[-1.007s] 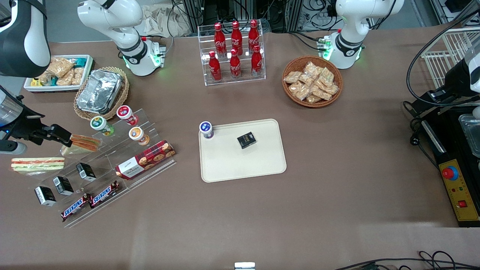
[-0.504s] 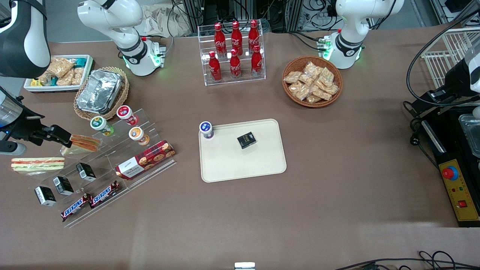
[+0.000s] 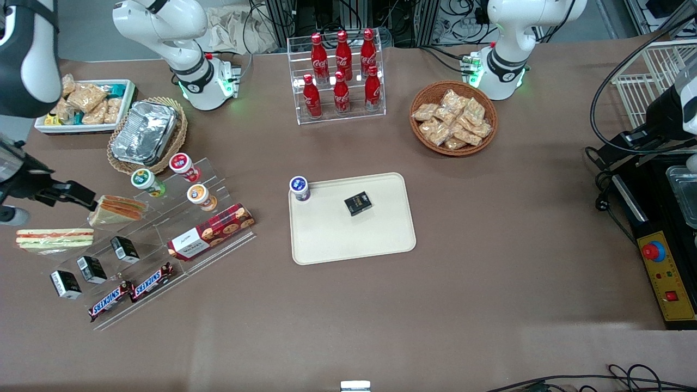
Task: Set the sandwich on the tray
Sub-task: 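Move the right gripper over the wrapped sandwiches in the acrylic rack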
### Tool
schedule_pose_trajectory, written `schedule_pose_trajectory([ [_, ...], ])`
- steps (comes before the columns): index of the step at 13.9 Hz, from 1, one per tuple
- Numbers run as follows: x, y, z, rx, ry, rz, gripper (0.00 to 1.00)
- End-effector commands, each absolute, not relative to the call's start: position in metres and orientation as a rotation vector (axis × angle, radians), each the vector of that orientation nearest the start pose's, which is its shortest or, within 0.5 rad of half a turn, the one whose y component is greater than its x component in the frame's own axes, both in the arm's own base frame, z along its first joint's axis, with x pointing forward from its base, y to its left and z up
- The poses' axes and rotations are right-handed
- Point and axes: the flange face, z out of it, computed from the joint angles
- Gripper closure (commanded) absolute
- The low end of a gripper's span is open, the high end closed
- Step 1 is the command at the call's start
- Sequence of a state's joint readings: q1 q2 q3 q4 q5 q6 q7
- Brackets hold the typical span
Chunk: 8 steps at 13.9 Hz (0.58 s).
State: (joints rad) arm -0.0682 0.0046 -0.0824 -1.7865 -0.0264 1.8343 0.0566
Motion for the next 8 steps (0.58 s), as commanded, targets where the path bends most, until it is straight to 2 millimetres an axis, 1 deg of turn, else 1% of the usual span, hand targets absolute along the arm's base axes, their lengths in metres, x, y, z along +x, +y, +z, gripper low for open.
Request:
schedule_pose_trajectory([
  [1, 0.558, -0.11, 0.529, -3.159, 0.341, -0.018, 0.01],
  [3, 0.557, -0.124, 0.523, -3.155, 0.379, -0.01, 0.01],
  [5, 0.56, -0.132, 0.516, -3.154, 0.398, -0.012, 0.01],
  [8, 0.562, -0.14, 0.517, -3.149, 0.43, -0.033, 0.01],
])
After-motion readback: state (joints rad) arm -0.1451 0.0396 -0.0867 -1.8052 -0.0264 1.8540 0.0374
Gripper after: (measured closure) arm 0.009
